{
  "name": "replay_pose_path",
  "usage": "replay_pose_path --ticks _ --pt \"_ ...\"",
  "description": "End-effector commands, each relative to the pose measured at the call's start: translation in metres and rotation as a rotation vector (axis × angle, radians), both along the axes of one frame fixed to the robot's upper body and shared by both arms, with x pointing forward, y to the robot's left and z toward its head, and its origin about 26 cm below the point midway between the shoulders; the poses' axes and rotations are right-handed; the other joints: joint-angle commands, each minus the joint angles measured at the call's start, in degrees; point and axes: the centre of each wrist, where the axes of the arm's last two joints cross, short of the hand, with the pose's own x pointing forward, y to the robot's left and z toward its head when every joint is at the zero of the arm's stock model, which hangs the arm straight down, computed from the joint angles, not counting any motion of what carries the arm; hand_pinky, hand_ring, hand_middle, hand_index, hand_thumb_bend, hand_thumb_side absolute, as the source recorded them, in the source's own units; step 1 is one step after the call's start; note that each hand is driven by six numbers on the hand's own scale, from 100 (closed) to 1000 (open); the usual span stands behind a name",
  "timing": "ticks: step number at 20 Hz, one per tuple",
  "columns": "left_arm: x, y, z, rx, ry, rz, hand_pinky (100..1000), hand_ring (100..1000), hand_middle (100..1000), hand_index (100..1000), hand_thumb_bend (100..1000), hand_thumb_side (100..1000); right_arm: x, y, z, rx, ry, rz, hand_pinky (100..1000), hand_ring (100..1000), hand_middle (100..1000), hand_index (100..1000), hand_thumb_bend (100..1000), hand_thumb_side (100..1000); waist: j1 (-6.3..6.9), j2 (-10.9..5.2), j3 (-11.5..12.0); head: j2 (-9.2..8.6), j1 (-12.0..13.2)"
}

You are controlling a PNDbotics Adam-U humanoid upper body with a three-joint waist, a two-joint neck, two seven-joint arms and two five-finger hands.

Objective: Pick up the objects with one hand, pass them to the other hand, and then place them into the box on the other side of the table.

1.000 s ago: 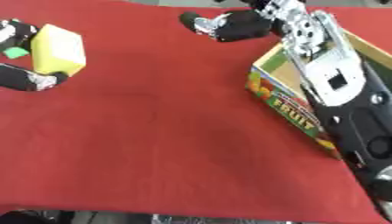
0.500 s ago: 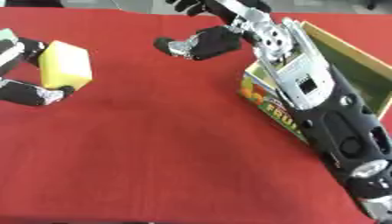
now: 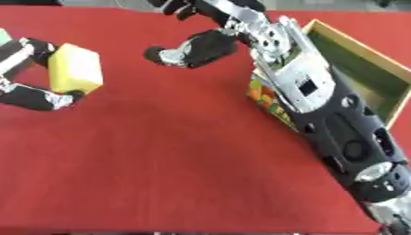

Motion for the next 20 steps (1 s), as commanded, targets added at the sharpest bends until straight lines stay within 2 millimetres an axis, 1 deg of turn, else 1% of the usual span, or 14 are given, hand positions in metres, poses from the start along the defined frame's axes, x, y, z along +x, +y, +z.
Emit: replay_pose_path --ticks 1,4,13,16,20 --pt "0.001 -0.003 0.009 0.012 -0.045 -0.017 736 608 504 527 218 146 -0.008 0.006 0.013 -0.006 -0.043 0.045 833 836 803 831 509 244 0.14 -1.69 0.05 0.52 -0.14" --pt "0.002 -0.008 0.009 0.009 -0.051 -0.041 736 607 502 527 214 149 -0.010 0.012 0.013 -0.026 -0.046 0.075 835 838 804 831 514 237 0.09 -1.69 0.05 0.70 -0.20" --pt "0.003 -0.024 0.014 -0.025 -0.079 -0.101 732 602 496 525 208 150 -0.013 0.023 0.014 -0.060 -0.041 0.118 837 839 803 830 525 230 0.07 -1.57 0.22 0.40 -0.72" --pt "0.004 -0.028 0.014 -0.031 -0.087 -0.108 731 601 495 525 207 151 -0.015 0.026 0.014 -0.064 -0.036 0.130 836 838 802 826 510 236 0.08 -1.48 0.30 0.30 -0.86" --pt "0.005 -0.032 0.013 -0.033 -0.093 -0.112 729 600 493 524 207 150 -0.020 0.023 0.016 -0.063 -0.043 0.138 836 837 801 821 507 238 0.01 -1.37 0.40 0.22 -1.13"
